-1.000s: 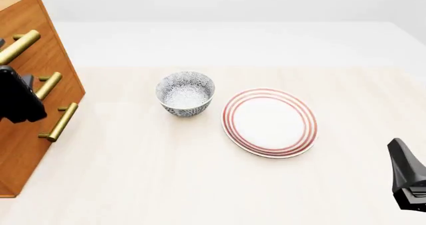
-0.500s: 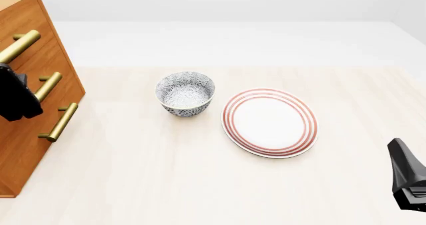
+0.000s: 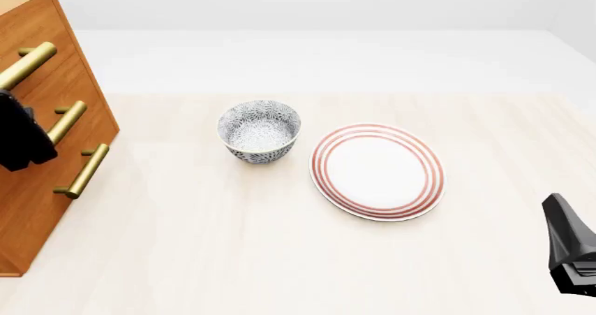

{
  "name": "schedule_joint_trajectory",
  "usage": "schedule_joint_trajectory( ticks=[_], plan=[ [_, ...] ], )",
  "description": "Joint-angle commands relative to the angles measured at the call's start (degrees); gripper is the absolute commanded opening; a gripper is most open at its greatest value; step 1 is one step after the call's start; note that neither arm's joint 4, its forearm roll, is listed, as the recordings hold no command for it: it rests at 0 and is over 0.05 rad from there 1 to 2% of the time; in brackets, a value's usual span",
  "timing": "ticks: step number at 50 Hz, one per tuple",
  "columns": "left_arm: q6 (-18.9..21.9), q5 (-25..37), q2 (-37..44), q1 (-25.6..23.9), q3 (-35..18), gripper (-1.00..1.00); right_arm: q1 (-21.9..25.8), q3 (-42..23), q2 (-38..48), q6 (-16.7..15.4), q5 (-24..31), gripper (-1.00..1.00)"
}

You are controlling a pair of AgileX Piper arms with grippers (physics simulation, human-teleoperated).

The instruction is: Open the top drawer of the cabinet.

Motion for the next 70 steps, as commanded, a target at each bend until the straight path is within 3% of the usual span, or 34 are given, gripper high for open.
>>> schedule_joint_trajectory(
  ticks=[1,6,7,43,70],
  plan=[
    [-0.3,0.2,0.9,1.3,-0.4,1.00,0.0,0.0,0.0,0.1,-0.1,1.00],
    [-0.2,-0.2,0.5,1.6,-0.1,1.00,0.0,0.0,0.0,0.1,-0.1,1.00],
    [-0.3,0.1,0.3,1.5,-0.1,-1.00,0.0,0.0,0.0,0.1,-0.1,1.00],
    [5.0,-3.8,-0.9,-1.7,4.6,-1.00,0.0,0.0,0.0,0.1,-0.1,1.00],
    [5.4,-4.2,-1.4,-7.0,5.0,-1.00,0.0,0.0,0.0,0.1,-0.1,1.00]
  ],
)
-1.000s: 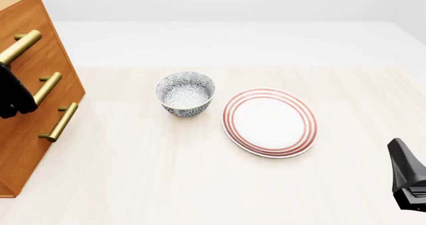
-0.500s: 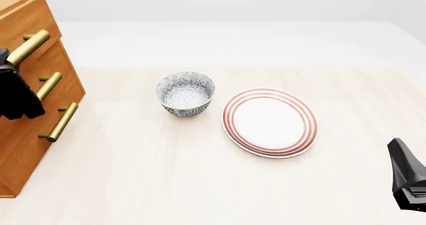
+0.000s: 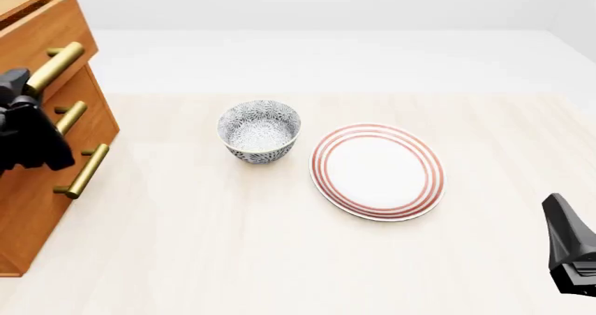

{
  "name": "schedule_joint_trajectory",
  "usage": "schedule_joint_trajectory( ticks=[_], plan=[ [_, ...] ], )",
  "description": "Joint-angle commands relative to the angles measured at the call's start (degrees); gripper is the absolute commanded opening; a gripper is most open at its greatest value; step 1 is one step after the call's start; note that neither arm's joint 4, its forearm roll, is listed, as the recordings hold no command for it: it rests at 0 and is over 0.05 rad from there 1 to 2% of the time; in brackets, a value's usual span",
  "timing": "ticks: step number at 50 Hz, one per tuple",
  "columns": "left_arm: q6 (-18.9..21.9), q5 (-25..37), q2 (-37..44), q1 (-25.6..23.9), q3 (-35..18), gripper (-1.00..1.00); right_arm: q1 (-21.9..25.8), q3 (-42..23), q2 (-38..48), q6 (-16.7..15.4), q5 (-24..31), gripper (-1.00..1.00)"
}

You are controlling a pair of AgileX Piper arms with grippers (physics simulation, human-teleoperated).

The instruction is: Open the top drawer of the cabinet.

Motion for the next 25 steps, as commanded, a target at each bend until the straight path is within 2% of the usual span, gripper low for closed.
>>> schedule_joint_trajectory(
  ticks=[1,25],
  plan=[
    [0.7,1.3,-0.4,-1.7,2.5,-1.00,0.0,0.0,0.0,0.1,-0.1,1.00],
    [1.5,1.4,-2.1,-6.6,3.0,-1.00,0.0,0.0,0.0,0.1,-0.1,1.00]
  ],
)
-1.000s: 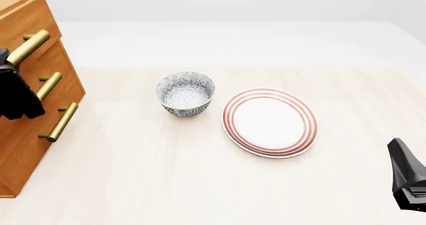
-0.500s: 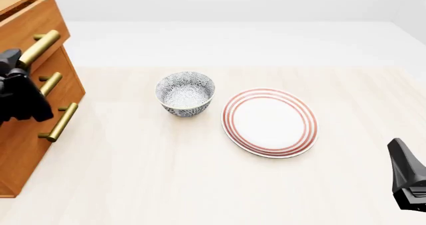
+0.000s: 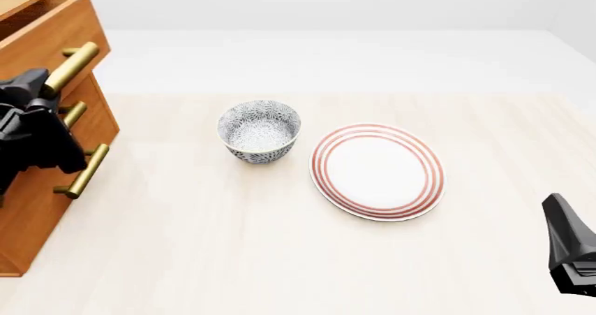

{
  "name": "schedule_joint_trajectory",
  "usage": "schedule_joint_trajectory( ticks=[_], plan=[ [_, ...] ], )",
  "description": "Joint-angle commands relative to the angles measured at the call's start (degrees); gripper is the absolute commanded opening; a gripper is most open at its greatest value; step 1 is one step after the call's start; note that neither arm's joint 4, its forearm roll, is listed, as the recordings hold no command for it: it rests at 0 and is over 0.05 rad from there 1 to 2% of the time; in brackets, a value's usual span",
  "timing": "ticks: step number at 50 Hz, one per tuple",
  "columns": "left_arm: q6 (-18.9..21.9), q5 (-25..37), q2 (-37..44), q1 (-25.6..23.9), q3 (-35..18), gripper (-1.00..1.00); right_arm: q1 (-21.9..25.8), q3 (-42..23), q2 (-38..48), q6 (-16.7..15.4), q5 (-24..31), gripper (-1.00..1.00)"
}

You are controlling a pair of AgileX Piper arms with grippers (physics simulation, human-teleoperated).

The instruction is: Open the top drawer of the cabinet.

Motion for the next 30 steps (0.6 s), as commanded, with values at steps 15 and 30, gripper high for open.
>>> schedule_joint_trajectory(
  ticks=[15,30],
  plan=[
    [0.9,2.5,-2.6,-5.1,1.5,-1.00,0.0,0.0,0.0,0.1,-0.1,1.00],
    [0.8,4.3,-6.3,-6.9,2.0,-1.00,0.0,0.0,0.0,0.1,-0.1,1.00]
  ],
)
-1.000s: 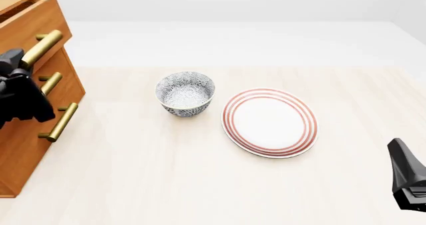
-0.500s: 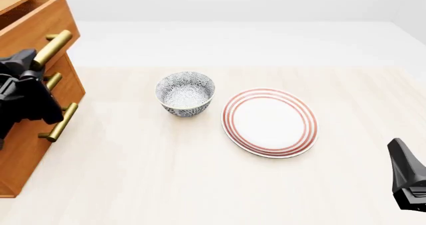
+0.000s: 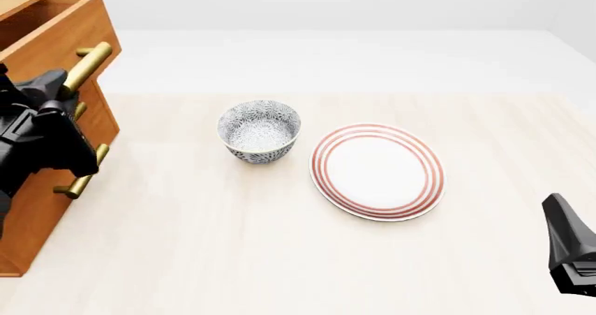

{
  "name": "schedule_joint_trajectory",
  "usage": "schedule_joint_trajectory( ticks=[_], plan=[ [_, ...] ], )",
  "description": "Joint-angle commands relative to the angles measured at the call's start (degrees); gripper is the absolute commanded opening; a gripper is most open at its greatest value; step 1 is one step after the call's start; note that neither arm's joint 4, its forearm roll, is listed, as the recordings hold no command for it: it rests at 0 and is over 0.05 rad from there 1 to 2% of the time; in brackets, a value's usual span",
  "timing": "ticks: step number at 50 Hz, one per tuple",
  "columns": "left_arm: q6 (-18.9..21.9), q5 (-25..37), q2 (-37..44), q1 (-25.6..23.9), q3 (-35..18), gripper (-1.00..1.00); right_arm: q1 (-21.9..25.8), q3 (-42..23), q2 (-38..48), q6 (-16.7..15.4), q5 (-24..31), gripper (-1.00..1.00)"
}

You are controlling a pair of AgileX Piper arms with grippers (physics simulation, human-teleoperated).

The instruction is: Open the top drawer of the cabinet.

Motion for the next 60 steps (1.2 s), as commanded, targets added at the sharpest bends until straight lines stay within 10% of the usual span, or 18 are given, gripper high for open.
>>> schedule_joint_trajectory(
  ticks=[1,36,37,60],
  plan=[
    [0.5,2.2,-4.5,-2.3,1.7,-1.00,0.0,0.0,0.0,0.1,-0.1,1.00],
    [0.2,2.4,-7.8,-6.9,2.2,-1.00,0.0,0.0,0.0,0.1,-0.1,1.00],
    [0.2,2.6,-8.1,-7.0,2.2,1.00,0.0,0.0,0.0,0.0,-0.1,1.00],
    [-0.9,9.3,-15.4,-10.8,2.5,1.00,0.0,0.0,0.2,0.1,-0.2,1.00]
  ],
)
